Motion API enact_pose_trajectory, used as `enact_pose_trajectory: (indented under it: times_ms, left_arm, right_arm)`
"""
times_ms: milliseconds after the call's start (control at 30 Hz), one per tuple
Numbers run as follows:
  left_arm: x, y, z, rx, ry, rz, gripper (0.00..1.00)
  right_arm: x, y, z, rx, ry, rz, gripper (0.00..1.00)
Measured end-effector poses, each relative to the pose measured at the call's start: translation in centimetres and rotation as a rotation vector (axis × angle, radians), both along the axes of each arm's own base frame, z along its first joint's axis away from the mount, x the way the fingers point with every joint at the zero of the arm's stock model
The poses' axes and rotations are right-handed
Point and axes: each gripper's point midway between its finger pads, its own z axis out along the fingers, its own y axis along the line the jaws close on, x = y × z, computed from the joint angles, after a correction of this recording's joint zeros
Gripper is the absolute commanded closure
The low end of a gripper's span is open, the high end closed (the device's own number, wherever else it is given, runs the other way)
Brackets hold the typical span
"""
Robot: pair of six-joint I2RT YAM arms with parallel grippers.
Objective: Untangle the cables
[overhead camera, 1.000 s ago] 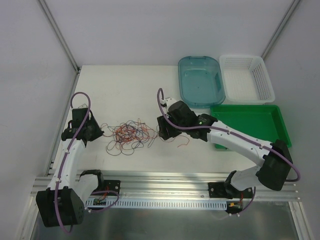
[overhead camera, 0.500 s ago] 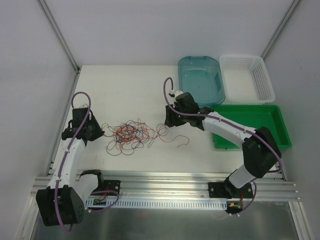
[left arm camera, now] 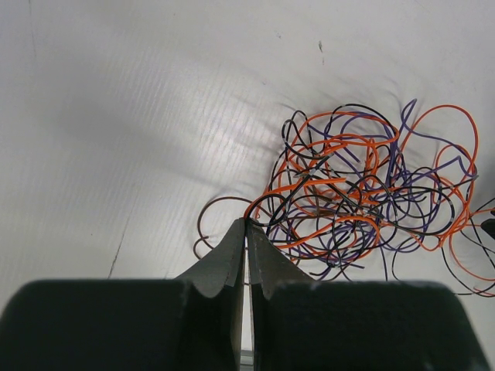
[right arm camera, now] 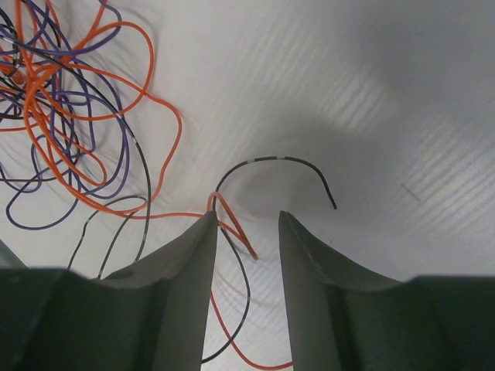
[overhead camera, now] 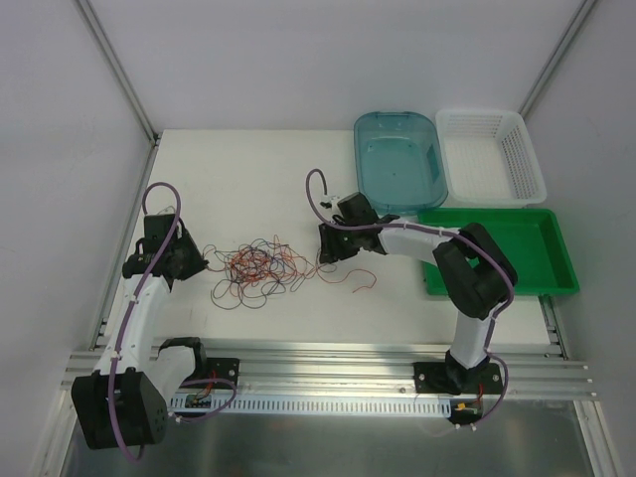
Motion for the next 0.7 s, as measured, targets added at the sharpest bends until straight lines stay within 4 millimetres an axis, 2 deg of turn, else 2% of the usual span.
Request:
enact_pose_trajectory:
  times_ms: [33,133,167,200,333,400,433,533,700]
  left_arm:
    - [0.0,0.0,0.0,0.0,0.001,0.0,1.0]
    - [0.0,0.0,-0.1,0.0,0.004,0.0,1.0]
    - [0.0,0.0,-0.1,-0.001,0.005,0.0,1.0]
    - [0.0,0.0,-0.1,-0.001,0.006,0.0,1.0]
    - [0.0,0.0,-0.1,0.001,0.005,0.001,1.0]
    - [0.0,0.2,-0.1,0.009,0.005,0.007,1.0]
    - [0.0,0.4,-0.1,0.017,0.005,0.013,1.0]
    - [0.0,0.9,0.0,0.043,0.001,0.032,1.0]
    - [0.0,1.9,0.1,0.089,-0.005,0.067,1.0]
  right_arm:
    - [0.1,0.3,0.0,0.011,-0.005,0.009,0.63]
    - [0.5,0.9,0.3,0.037,-0.028,0.027,0.82]
    - [0.6,1.0,0.3,0.043,-0.034,0.029,0.93]
    - [0.7,1.1,0.5,0.046,-0.044,0.032,0.98]
    - [0.7,0.7,1.4,0.041,-0.068,0.032,0.99]
    - [0.5,-0.1,3.5,0.035,-0.107,0.022,0.99]
    - [0.4,-0.5,5.1,0.041,-0.136,0.018,0.99]
    - [0.0,-1.8,11.7,0.086,-0.265,0.002,0.99]
    - [-1.2,-4.9,26.3,0.186,-0.529,-0.047,0.99]
